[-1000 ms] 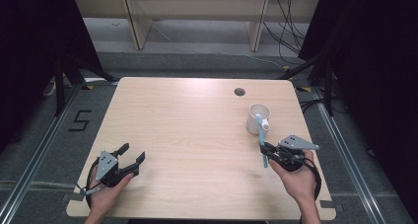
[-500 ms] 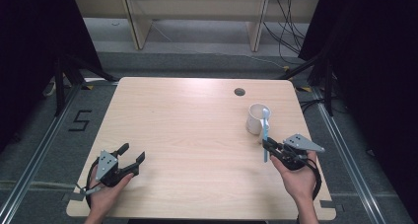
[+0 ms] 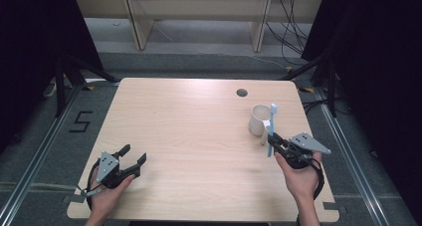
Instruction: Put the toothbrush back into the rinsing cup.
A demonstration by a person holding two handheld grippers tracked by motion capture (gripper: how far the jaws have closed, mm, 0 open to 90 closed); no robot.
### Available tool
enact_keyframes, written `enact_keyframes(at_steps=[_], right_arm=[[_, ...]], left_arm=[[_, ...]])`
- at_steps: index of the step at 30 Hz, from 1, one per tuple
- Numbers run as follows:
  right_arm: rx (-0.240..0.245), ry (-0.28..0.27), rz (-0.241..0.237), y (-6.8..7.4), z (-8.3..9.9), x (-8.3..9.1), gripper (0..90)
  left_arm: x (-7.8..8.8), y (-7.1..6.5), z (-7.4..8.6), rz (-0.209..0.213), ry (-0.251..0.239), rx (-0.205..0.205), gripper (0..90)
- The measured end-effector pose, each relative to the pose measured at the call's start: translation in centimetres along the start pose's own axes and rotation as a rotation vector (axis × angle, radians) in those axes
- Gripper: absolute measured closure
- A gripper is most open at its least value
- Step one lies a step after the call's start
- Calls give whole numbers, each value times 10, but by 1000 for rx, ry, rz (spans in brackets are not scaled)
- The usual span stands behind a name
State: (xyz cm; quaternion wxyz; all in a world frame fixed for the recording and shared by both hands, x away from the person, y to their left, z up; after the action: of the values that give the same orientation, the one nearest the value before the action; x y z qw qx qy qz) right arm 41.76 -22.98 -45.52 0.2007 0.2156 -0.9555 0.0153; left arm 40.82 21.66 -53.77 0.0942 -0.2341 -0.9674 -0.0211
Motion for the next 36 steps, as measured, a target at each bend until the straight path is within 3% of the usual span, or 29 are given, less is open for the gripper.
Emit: enact_keyframes(at_steps=[5, 7, 8, 21, 23, 32, 36], right_arm=[[-12, -38, 16, -2, -5, -3, 795], [-45, -40, 29, -1, -5, -3, 794], [-9, -60, 40, -4, -8, -4, 795], [-34, -129, 83, -9, -19, -6, 794], [-41, -119, 82, -8, -19, -6, 794], [-40, -182, 94, -11, -30, -12, 795], [-35, -181, 106, -12, -32, -12, 795]], left_arm=[[0, 0, 0, -1, 1, 0, 290], [0, 0, 0, 1, 1, 0, 290], [0, 0, 0, 5, 1, -2, 290], [0, 0, 0, 2, 1, -1, 290], [0, 0, 0, 5, 2, -3, 290], [0, 0, 0, 0, 2, 0, 290], [0, 0, 0, 1, 2, 0, 290]])
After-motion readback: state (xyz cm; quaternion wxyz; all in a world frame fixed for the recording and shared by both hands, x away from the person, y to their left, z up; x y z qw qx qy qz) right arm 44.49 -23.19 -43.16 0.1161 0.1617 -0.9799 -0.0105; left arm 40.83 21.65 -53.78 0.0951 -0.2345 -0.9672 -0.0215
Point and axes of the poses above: each handheld gripper's, and its own axes: x roughly backward along the jaws, z roughly out of its underside, y roughly to its left, the point moved 8 cm from there along -x, roughly forward along the jaws, and after that the axes turned 2 degrees about y, right-handed, at the moved point
